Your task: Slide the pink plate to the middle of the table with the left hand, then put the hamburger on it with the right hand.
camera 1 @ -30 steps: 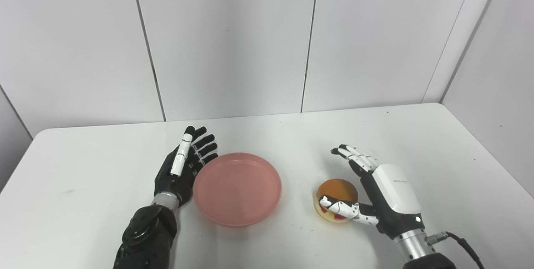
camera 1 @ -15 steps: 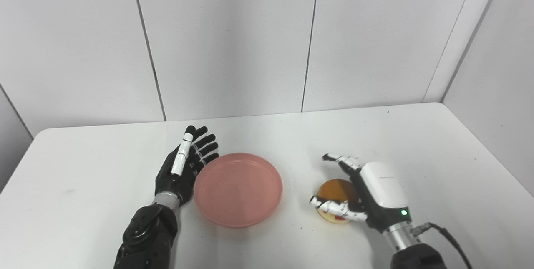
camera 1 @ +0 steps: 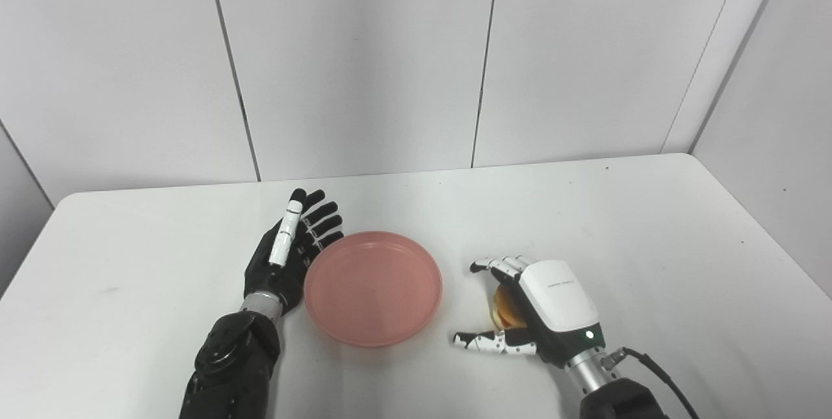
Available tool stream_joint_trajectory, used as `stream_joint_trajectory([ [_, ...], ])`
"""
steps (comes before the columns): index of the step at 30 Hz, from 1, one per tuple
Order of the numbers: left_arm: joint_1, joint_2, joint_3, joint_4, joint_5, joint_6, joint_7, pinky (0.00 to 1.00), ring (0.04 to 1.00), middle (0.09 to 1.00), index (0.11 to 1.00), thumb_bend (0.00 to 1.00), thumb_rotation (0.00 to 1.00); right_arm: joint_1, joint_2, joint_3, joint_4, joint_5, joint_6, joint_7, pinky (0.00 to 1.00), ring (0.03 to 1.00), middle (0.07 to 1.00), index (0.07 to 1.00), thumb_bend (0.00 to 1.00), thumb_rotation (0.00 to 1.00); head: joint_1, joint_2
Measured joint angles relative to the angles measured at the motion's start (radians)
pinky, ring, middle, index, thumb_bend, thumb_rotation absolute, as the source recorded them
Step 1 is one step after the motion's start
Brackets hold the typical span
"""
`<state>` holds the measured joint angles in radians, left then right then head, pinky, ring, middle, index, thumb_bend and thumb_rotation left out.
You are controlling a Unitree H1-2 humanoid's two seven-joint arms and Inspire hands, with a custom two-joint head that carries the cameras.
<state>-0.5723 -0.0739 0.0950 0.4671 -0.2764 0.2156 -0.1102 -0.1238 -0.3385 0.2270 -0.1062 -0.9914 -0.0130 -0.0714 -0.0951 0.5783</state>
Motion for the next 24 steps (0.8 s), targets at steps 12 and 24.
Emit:
stream_joint_trajectory([
  [12,0.000,0.000,0.000,0.000,-0.002,0.000,0.000,0.71,0.757,0.750,0.753,0.70,0.68,0.015,-0.005,0.000,0.025,-0.022,0.000,-0.047,0.20,0.274,0.372,0.436,0.66,0.39,-0.003,0.006],
  [24,-0.003,0.001,-0.001,0.007,-0.003,0.000,-0.008,0.73,0.772,0.763,0.754,0.69,0.69,-0.006,-0.005,-0.001,0.062,0.027,-0.003,-0.108,0.09,0.152,0.242,0.303,0.64,0.31,0.002,0.008],
])
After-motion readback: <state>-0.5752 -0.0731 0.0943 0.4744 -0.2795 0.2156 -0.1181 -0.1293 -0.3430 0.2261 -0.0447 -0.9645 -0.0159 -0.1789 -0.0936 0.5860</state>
